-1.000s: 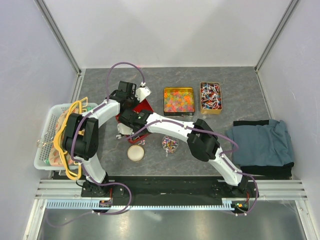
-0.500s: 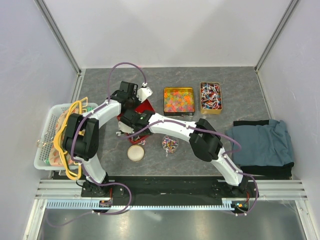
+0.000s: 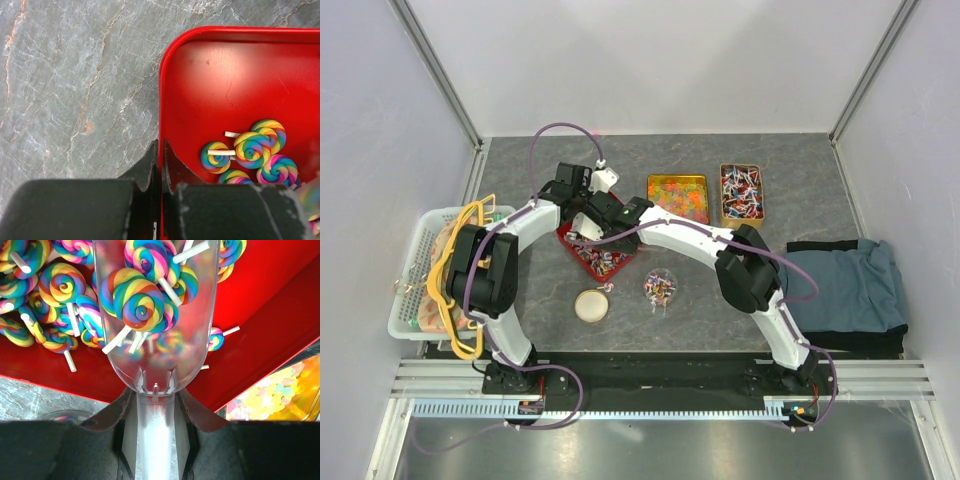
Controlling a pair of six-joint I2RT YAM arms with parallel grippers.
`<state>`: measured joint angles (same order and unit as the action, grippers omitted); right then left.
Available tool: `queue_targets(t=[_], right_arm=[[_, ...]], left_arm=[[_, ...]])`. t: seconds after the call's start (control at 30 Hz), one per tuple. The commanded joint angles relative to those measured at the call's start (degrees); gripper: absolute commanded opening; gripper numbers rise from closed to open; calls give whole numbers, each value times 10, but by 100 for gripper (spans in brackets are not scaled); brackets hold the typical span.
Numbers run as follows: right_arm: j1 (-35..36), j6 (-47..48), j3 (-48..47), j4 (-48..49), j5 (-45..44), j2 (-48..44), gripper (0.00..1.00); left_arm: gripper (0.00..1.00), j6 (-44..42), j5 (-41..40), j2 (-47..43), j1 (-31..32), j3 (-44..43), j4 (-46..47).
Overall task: Pack the candies
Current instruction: Scoop the fake candies from the storage box.
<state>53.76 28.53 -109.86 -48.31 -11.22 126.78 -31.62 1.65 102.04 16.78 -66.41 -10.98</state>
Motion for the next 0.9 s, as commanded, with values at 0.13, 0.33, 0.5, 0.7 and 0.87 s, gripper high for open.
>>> queue_targets(t=[0.13,0.33,0.5,0.7,0.87], right_arm=[[-13,-16,10,67,15,-78,0],[-13,15,-10,39,47,-88,0],[-11,44,-22,4,55,-90,0],[-11,54,13,-4,59,-107,0],[-14,50,55,11,57,-128,0]], left_arm=[[2,24,-2,24,-7,-5,18],[2,20,-6,40,-11,-15,18],[2,21,-9,51,-13,-28,17],[2,35,-1,68,-28,-64,3],[2,46,4,78,-39,-82,-4]])
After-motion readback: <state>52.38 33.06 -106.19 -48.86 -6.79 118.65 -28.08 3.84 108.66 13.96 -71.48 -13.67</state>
